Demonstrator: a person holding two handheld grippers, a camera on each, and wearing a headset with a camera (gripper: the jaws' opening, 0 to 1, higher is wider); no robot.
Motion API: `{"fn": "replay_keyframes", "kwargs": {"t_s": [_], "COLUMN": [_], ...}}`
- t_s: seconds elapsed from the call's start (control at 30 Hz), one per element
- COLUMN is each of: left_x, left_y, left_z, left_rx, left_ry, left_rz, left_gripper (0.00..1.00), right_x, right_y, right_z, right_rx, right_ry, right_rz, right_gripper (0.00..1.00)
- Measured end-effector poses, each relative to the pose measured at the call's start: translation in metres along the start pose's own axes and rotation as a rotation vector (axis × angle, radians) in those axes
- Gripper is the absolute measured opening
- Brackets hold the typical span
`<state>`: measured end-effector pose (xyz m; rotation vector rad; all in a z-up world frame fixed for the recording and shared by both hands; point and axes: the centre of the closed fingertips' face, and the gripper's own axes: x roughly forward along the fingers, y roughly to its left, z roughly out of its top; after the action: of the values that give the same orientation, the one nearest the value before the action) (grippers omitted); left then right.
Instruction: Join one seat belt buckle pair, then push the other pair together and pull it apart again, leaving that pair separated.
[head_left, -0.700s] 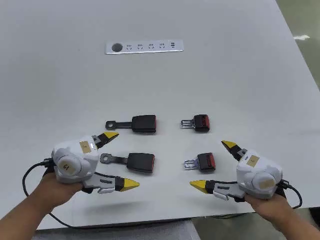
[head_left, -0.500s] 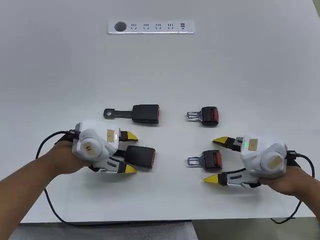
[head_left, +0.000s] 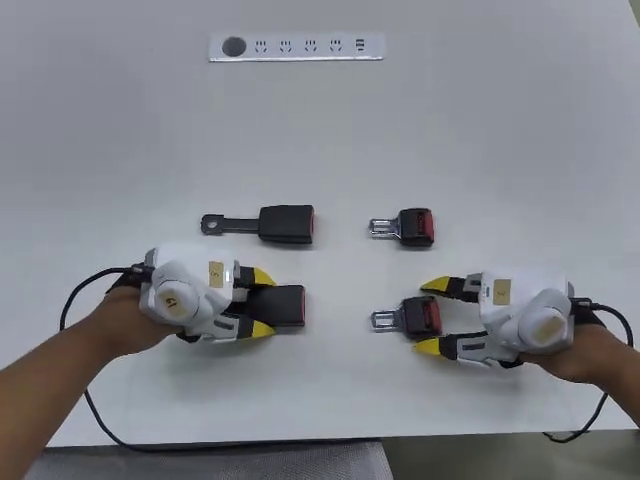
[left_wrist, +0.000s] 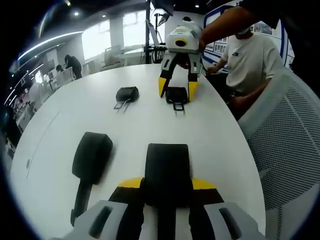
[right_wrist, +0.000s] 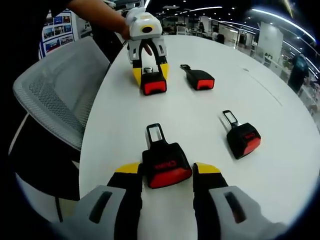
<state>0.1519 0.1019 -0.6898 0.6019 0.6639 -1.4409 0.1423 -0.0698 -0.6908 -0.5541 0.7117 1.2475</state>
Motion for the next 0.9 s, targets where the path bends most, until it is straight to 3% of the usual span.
{"fn": "replay_keyframes", "kwargs": {"t_s": [0.4,0.67,0.9], "left_x": [-0.002,-0.003,-0.003], "left_y": [0.000,0.002,0.003], "left_z": [-0.001,-0.001,-0.001], "left_rx": [0.039,0.051,0.048], "left_ry": [0.040,0.062,0.073], "left_rz": [-0.033,-0.048,-0.050], "left_gripper": [0.34,0.34,0.34], "right_x": [0.001,0.001,0.012], "right_y": [-0.001,0.001,0.004], "right_z": [0.001,0.006,0.016], "right_rx": [0.050,0.026,0.032], "right_ry": [0.044,0.073,0.058], "right_rz": [-0.001,0.006,-0.003], "right_gripper": [0.35,0.35,0.35]}}
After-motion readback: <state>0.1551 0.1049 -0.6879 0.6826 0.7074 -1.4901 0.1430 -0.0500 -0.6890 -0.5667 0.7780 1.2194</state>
